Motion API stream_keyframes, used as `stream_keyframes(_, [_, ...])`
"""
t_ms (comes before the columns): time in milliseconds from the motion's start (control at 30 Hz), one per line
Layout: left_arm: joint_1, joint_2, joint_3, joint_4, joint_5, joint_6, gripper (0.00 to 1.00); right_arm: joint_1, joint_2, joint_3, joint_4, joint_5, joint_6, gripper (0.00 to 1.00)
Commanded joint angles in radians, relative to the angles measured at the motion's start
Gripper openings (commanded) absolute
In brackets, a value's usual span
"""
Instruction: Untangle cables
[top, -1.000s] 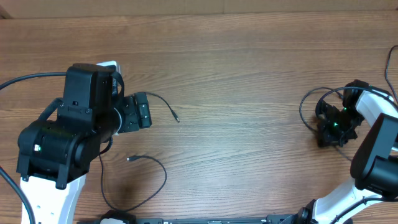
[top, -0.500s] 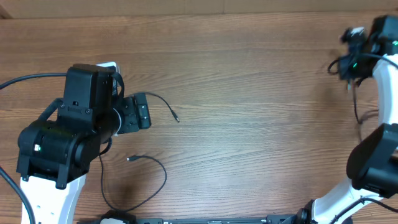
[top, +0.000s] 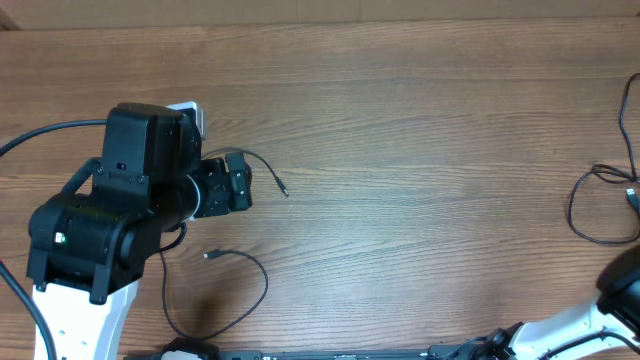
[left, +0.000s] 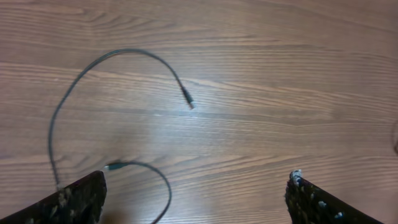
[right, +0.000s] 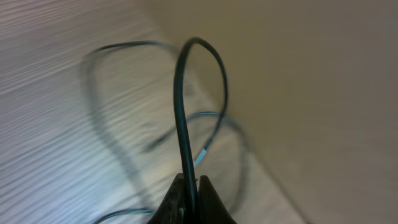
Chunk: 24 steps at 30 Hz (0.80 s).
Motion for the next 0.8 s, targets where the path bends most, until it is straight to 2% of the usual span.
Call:
stream_keyframes(0, [0.002,-0.011,0.008,0.018,0.056,0.002,0.91,-0.055,-0.021,0.014,0.044,-0.038,0.019,0.04])
stream_keyframes(133, [0.002,-0.011,0.008,0.026,0.057,-0.045,0.91,-0.122,-0.021,0.014,0.093,-0.089,0.023,0.04])
stream_keyframes(167, [0.002,-0.011,0.008,0.026,0.066,-0.045,0.91,-0.137,-0.021,0.014,0.109,-0.087,0.043,0.18])
stream_keyframes(200, [0.002,-0.011,0.008,0.026,0.078,-0.045,0.91,-0.146,-0.021,0.014,0.121,-0.087,0.073,0.69])
stream_keyframes(233, [0.002,-0.011,0.008,0.026,0.083,-0.045,0.91,-0.154,-0.021,0.014,0.133,-0.089,0.107,1.00])
stream_keyframes(333, [0.002,-0.011,0.008,0.026,0.083,-0.046,0.91,-0.161,-0.021,0.014,0.141,-0.159,0.154,1.00])
stream_keyframes(433, [0.002,-0.011,0.008,0.026,0.083,-0.045,0.91,-0.155,-0.031,0.015,0.123,-0.372,0.155,1.00])
stream_keyframes(533, [0.002,-0.011,0.008,0.026,0.082,-0.042,0.91,-0.138,-0.052,0.015,0.117,-0.628,0.240,1.00])
stream_keyframes(633, [0.002,-0.013,0.008,0.031,0.081,-0.018,0.91,-0.110,-0.078,0.015,0.127,-0.883,0.259,1.00])
stream_keyframes(767, [0.002,-0.025,0.010,0.052,0.049,0.012,0.91,-0.029,-0.117,0.015,0.065,-0.911,0.258,1.00])
